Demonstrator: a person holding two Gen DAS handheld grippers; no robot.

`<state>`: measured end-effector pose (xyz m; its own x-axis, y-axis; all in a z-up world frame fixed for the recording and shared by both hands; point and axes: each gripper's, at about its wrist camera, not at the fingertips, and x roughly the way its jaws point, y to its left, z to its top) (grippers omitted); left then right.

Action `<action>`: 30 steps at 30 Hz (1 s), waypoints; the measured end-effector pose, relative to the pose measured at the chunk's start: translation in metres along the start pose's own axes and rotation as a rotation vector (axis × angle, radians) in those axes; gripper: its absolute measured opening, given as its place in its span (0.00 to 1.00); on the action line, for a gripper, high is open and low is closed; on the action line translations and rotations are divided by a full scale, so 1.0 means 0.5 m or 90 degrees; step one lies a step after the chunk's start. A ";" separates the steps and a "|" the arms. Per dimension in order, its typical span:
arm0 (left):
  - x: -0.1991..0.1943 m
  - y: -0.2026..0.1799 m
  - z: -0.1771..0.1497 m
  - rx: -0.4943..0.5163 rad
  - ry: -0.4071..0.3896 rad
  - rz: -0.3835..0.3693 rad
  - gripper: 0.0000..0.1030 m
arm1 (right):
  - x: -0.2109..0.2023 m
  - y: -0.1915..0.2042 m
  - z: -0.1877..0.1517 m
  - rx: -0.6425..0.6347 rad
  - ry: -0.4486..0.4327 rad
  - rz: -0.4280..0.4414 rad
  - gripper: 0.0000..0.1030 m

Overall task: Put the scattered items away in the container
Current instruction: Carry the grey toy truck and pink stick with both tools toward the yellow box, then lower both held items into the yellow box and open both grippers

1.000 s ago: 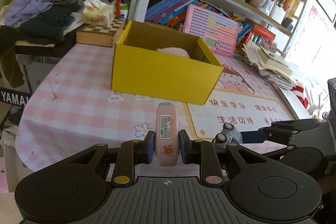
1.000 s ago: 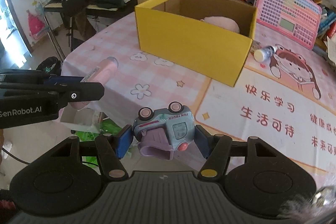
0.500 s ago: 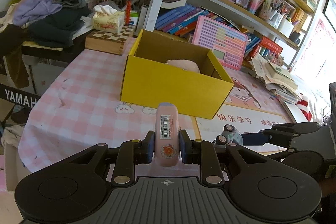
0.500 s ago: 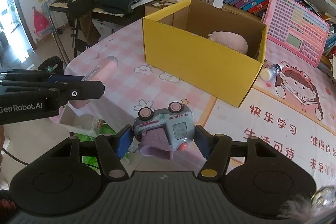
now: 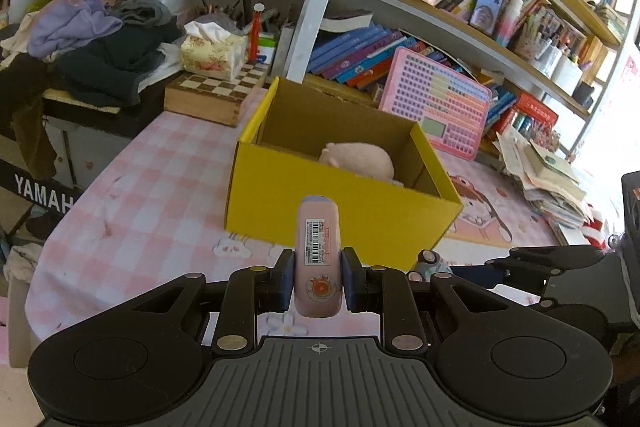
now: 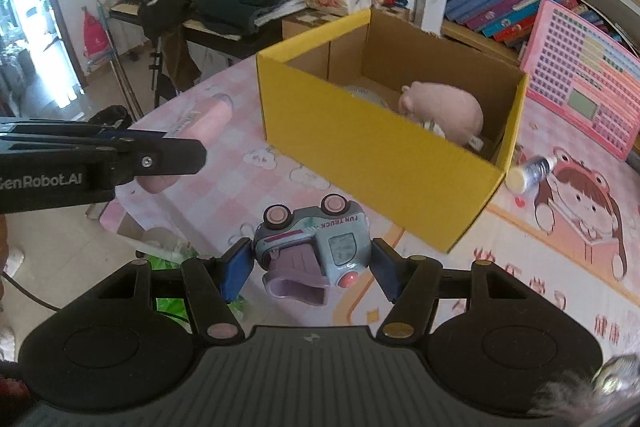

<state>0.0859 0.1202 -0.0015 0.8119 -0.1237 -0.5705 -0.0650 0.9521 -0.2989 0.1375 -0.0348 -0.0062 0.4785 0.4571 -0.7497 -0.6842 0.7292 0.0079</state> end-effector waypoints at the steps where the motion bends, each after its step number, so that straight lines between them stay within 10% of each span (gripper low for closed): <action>1: 0.006 -0.002 0.006 -0.002 -0.002 0.003 0.22 | 0.001 -0.007 0.006 -0.006 -0.006 0.004 0.59; 19: 0.135 -0.065 0.182 0.042 -0.055 0.046 0.22 | -0.009 -0.172 0.166 -0.021 -0.157 0.042 0.60; 30: 0.274 -0.064 0.213 0.052 0.013 0.074 0.22 | 0.110 -0.266 0.227 -0.079 -0.106 0.004 0.60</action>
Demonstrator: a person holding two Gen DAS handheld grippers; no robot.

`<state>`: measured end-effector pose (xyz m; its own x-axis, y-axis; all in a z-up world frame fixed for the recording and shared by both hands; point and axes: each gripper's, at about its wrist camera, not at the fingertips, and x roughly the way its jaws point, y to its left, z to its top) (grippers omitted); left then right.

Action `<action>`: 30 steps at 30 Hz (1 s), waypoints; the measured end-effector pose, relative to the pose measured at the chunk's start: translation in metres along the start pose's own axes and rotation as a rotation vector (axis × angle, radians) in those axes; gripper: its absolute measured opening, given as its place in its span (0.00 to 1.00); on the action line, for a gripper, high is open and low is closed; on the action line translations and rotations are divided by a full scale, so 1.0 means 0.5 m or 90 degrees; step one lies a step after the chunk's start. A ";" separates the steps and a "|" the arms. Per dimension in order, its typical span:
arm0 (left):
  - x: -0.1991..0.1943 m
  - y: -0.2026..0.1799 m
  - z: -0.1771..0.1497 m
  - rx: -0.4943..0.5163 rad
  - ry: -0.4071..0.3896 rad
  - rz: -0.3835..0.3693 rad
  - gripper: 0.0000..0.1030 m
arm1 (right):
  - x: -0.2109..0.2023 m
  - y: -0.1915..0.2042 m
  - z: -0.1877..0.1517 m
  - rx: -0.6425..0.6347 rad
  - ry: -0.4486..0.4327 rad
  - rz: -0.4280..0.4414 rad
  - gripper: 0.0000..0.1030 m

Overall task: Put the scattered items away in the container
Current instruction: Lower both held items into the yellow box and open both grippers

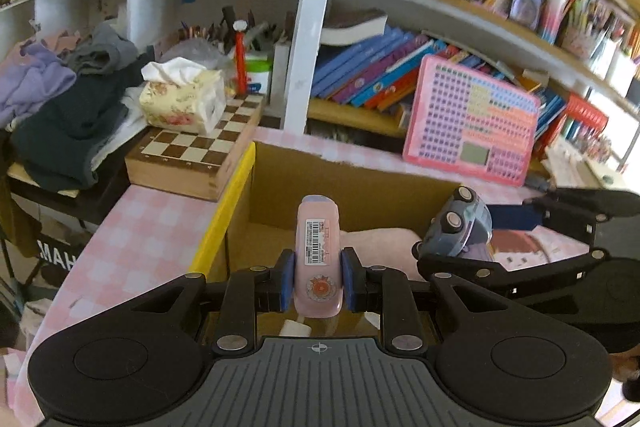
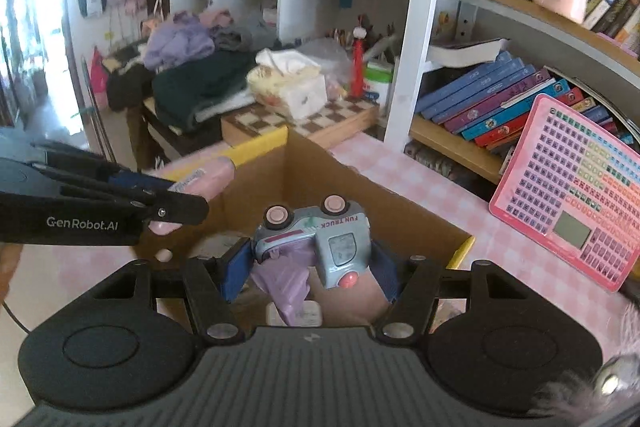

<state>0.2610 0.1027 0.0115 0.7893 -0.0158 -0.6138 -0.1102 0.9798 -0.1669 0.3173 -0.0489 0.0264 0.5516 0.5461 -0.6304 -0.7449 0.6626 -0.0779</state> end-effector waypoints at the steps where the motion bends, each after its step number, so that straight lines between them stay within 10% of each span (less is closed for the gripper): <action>1: 0.011 -0.001 0.000 0.000 0.006 0.002 0.22 | 0.010 -0.001 0.000 -0.012 0.010 0.004 0.60; 19: 0.142 0.010 -0.002 0.014 0.128 0.059 0.23 | 0.182 0.019 0.033 -0.234 0.120 0.109 0.60; 30: 0.099 0.024 0.002 -0.020 0.084 0.043 0.27 | 0.214 0.032 0.025 -0.258 0.157 0.133 0.60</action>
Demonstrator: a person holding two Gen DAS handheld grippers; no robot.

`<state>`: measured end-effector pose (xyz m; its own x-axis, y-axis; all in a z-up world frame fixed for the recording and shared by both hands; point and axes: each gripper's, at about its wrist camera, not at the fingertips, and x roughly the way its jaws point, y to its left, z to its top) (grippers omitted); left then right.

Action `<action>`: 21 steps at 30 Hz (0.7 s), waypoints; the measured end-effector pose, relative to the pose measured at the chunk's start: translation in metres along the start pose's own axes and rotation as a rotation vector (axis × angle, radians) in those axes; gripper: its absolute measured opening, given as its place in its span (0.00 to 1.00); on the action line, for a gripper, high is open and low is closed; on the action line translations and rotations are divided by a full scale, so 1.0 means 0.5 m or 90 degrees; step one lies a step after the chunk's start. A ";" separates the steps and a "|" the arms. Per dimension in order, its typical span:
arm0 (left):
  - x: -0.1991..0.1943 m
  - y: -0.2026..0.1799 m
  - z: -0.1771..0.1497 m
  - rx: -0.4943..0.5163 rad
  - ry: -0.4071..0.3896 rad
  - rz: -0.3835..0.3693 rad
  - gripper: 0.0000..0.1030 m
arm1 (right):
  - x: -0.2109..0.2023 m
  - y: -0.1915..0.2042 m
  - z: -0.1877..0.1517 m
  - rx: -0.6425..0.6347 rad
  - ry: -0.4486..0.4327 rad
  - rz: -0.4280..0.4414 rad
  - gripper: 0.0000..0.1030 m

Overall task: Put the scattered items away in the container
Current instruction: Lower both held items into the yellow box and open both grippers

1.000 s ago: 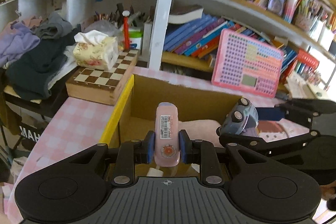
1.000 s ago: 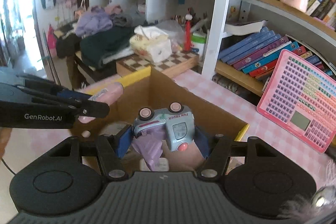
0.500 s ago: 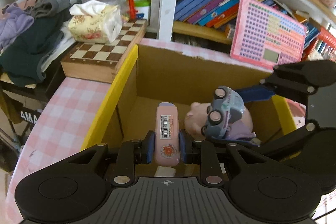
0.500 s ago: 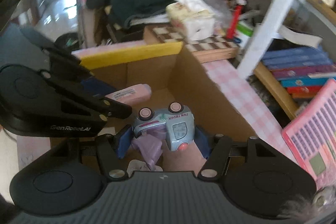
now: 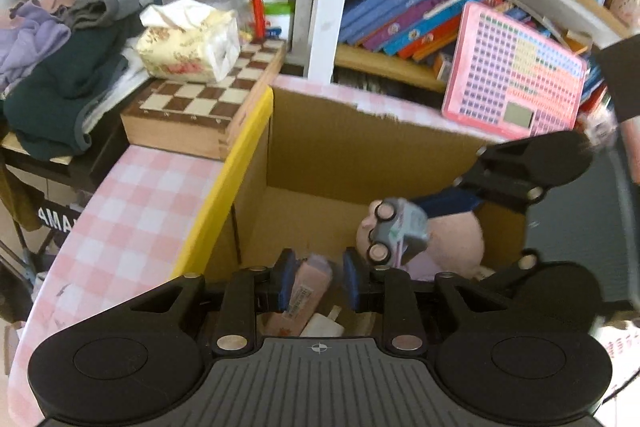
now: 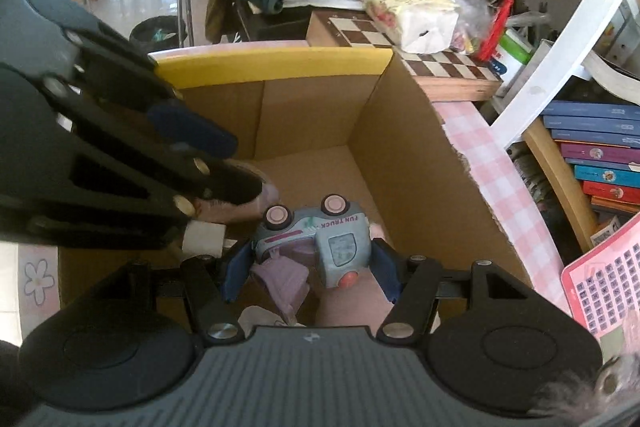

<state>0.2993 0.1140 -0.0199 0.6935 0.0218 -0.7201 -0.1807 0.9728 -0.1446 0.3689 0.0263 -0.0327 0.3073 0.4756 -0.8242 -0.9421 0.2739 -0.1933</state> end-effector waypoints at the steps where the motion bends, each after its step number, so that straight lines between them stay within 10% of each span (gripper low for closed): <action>1: -0.009 0.003 -0.003 -0.005 -0.006 0.000 0.29 | 0.001 0.001 0.001 -0.003 0.001 0.000 0.60; 21: -0.195 0.032 -0.061 0.035 -0.122 -0.045 0.55 | -0.134 0.053 -0.011 0.157 -0.092 -0.132 0.78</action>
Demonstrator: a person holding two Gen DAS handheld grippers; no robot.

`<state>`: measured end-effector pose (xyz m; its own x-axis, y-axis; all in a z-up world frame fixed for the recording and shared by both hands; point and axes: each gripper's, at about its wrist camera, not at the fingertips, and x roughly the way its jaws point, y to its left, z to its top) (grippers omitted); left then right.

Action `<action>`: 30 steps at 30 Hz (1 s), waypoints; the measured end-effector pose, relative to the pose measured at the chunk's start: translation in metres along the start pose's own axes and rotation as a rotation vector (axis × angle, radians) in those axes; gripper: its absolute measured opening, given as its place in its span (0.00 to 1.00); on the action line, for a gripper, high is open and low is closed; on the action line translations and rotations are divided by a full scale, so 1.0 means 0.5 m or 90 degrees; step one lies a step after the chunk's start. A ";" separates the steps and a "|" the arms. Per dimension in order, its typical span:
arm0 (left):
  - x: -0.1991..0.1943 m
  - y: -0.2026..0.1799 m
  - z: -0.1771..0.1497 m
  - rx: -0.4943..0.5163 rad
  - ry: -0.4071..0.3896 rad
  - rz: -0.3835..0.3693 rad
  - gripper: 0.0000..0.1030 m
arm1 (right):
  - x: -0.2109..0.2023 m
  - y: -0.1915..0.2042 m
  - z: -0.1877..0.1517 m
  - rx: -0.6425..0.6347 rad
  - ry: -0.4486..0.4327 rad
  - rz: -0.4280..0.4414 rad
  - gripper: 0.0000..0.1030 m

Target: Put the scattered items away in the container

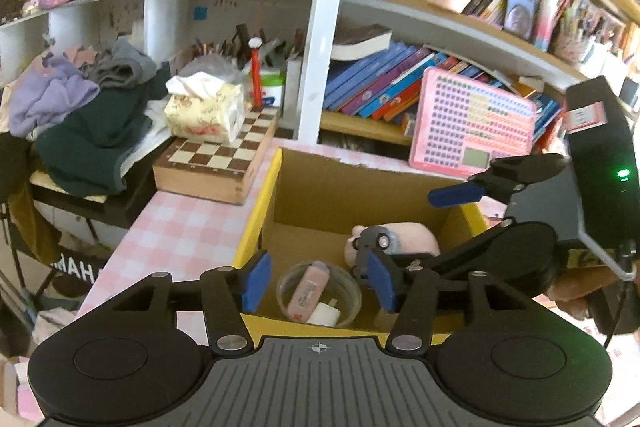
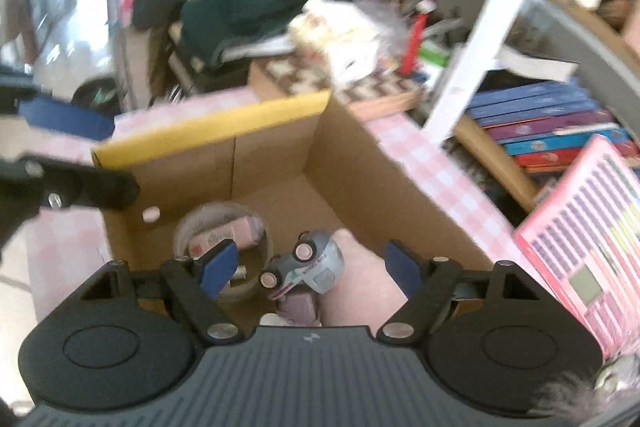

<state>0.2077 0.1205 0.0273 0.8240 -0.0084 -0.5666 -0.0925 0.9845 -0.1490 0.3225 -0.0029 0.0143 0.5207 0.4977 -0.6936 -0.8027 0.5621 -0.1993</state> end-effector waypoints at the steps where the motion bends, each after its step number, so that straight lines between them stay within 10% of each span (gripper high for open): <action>1: -0.008 -0.001 -0.003 0.003 -0.004 -0.003 0.56 | -0.016 0.004 -0.001 0.014 -0.012 -0.008 0.78; 15: -0.136 -0.001 -0.069 0.059 -0.042 -0.009 0.85 | -0.196 0.114 -0.055 0.188 -0.111 -0.144 0.81; 30: -0.233 -0.006 -0.147 0.071 -0.052 -0.011 0.90 | -0.331 0.247 -0.182 0.334 -0.138 -0.231 0.82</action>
<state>0.0710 0.1057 0.0341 0.8684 -0.0161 -0.4957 -0.0187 0.9977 -0.0652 0.1108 -0.0761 0.0412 0.8213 0.3074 -0.4806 -0.3471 0.9378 0.0067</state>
